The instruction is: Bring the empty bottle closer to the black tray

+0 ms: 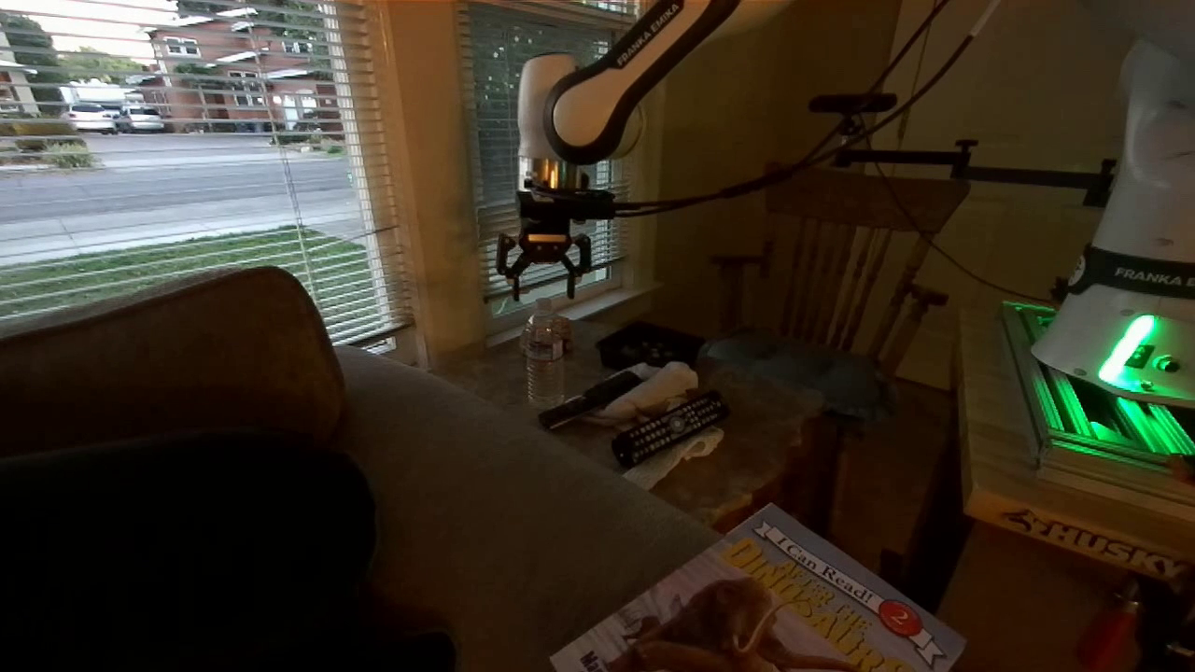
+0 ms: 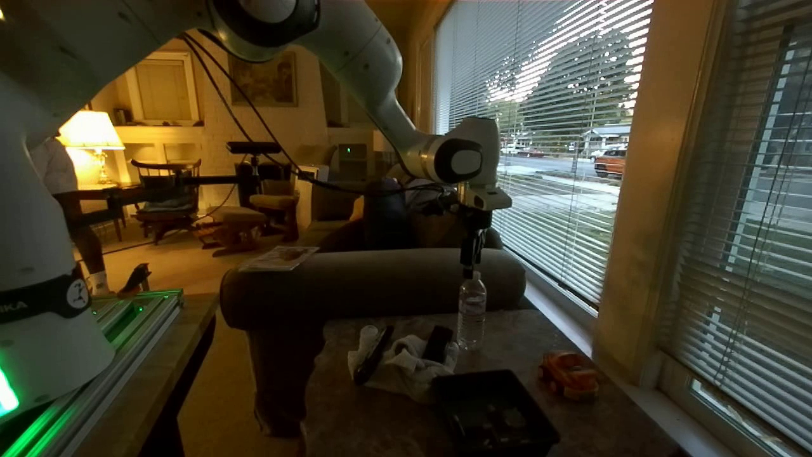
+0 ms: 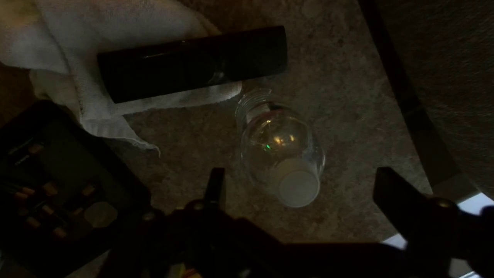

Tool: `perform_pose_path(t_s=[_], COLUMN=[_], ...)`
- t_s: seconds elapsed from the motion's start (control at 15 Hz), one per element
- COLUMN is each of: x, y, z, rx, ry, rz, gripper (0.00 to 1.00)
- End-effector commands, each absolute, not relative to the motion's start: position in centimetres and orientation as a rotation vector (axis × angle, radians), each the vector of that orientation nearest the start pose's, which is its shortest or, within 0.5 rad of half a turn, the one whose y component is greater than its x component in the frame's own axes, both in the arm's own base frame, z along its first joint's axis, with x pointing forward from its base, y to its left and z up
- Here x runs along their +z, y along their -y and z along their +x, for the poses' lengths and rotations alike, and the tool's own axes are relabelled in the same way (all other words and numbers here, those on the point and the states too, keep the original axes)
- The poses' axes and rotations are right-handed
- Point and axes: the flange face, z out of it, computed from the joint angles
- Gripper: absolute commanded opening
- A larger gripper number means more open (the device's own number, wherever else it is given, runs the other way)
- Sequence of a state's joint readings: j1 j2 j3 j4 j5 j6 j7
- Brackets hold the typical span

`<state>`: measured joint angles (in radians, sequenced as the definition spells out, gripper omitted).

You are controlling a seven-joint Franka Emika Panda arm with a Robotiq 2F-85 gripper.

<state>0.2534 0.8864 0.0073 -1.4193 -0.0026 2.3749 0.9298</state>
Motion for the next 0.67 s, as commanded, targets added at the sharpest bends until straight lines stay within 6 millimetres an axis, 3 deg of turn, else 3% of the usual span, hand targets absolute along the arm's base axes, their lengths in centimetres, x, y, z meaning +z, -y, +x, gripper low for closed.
perform_pose_path(t_s=[0.0, 0.2, 0.6], x=[16.5, 16.4, 17.7], y=[-19.1, -19.2, -20.1], z=[71.6, 71.9, 72.3], rx=[-0.099, -0.114, -0.126], ry=[-1.002, -0.997, -0.964], rz=[-2.937, -2.940, -2.938], gripper=[0.75, 0.49, 0.08])
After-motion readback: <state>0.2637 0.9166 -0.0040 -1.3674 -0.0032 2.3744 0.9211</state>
